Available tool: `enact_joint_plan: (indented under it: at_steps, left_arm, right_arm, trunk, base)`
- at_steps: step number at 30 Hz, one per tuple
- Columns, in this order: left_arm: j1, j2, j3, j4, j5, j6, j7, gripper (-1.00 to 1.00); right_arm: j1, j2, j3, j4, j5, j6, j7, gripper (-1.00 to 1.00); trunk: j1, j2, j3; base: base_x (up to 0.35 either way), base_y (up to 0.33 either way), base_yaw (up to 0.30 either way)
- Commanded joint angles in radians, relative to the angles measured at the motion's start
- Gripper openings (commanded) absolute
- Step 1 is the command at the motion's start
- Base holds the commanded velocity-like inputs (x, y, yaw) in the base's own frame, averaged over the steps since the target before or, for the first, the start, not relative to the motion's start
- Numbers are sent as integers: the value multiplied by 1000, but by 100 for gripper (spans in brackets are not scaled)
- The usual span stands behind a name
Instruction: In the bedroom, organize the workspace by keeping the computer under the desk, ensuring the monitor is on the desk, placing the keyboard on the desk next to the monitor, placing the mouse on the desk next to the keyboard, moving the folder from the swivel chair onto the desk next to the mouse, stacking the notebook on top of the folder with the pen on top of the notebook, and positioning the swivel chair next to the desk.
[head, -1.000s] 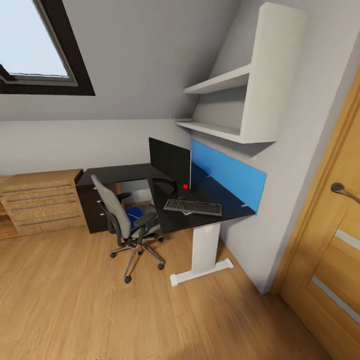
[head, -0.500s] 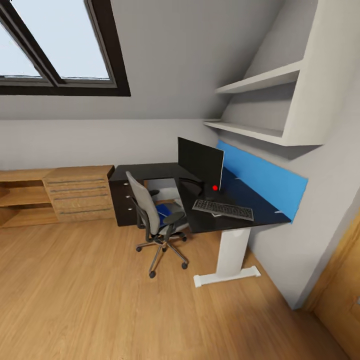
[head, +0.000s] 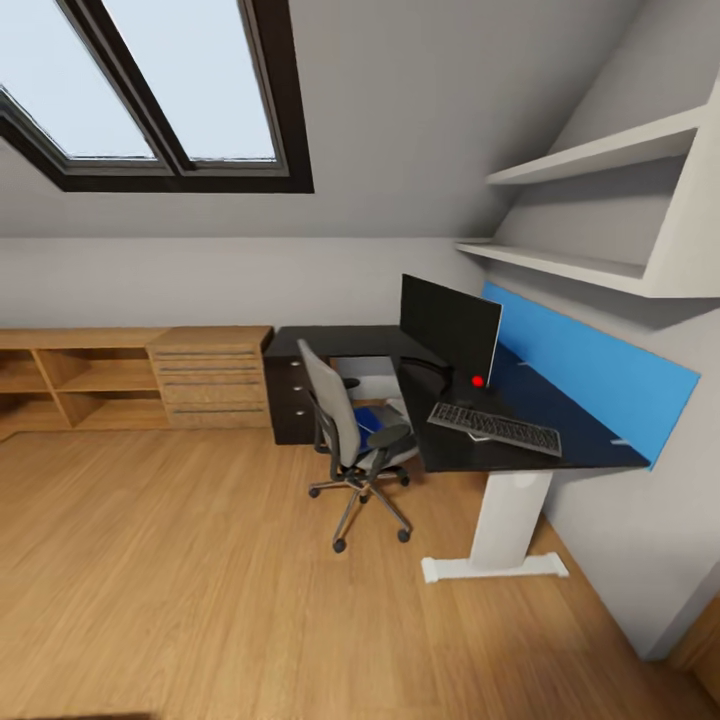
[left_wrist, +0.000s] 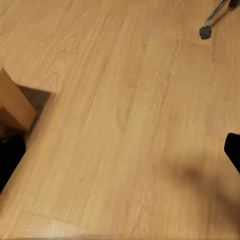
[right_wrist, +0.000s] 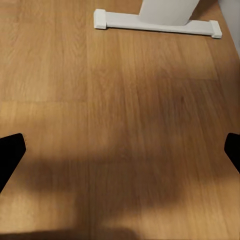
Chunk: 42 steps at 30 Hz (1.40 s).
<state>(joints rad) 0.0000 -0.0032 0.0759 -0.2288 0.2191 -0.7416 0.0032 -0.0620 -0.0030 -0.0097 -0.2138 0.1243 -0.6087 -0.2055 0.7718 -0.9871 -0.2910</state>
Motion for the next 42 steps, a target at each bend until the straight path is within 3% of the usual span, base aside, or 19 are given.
enact_joint_plan:
  at_steps: [1,6,11,19,22,42]
  left_arm:
    - [0,-1,4,-1,-3,-1,5,100]
    - [0,-8,3,-1,-1,7,71,100]
    - [0,-8,2,-2,-1,24,88,100]
    - [0,-5,2,-37,0,199,92,100]
    - [0,-5,3,-47,0,223,92,100]
    - [0,-6,5,-52,-1,223,92,100]
  right_arm:
    - [0,0,-1,1,11,-1,-8,100]
    - [-1,-2,-1,1,11,-2,-6,100]
    - [-1,-5,-1,2,11,-11,-6,100]
    - [-1,-19,-2,2,11,-38,-5,100]
    - [-1,-20,-2,2,11,-40,-4,100]
    - [-1,-20,-1,11,11,-40,-3,100]
  trunk:
    - [4,-8,-4]
    - [23,-43,-20]
    - [42,-78,-36]
    - [73,-134,-61]
    - [85,-155,-70]
    - [161,-295,-133]
  base:
    - [0,0,130]
    - [0,0,41]
    - [0,0,4]
    - [0,0,0]
    - [0,0,0]
    - [0,0,0]
